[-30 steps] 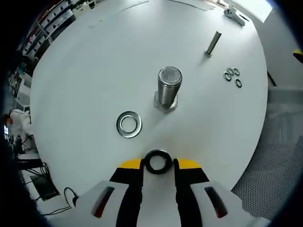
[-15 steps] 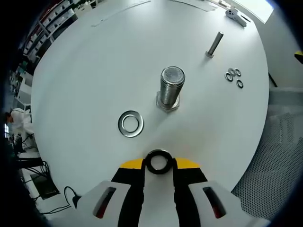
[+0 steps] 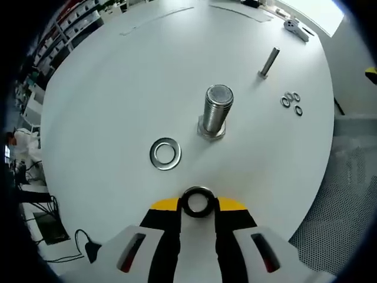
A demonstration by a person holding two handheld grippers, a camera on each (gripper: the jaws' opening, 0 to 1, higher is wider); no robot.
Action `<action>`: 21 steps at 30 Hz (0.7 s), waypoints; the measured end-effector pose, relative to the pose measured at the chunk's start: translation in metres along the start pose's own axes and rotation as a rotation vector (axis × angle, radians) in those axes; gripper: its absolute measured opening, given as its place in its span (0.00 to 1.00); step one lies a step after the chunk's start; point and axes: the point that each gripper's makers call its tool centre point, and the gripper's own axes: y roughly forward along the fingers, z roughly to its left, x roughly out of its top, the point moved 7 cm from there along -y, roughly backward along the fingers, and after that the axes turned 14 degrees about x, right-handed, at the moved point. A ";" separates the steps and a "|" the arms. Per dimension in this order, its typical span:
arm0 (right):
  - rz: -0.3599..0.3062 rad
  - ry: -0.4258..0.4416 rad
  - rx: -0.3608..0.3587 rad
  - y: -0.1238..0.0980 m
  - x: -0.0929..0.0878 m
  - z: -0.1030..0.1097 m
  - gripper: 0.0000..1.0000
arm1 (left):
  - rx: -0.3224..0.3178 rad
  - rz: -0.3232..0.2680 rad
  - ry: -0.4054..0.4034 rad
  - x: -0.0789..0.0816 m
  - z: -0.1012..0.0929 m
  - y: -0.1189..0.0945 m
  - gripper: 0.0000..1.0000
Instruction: Place the washer onto the threaded stud by aligning its center hole with the stud, sliding it down to the base, and recovering from edge contact or off-axis alignment until the washer reaches the visible bottom stop.
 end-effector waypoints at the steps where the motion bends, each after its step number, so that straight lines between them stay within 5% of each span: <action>1: 0.002 -0.001 0.001 0.000 0.000 0.000 0.38 | 0.000 -0.001 -0.003 0.000 0.000 0.001 0.19; 21: -0.003 0.001 0.001 -0.001 0.000 0.001 0.38 | -0.018 0.004 0.061 0.004 0.005 -0.001 0.18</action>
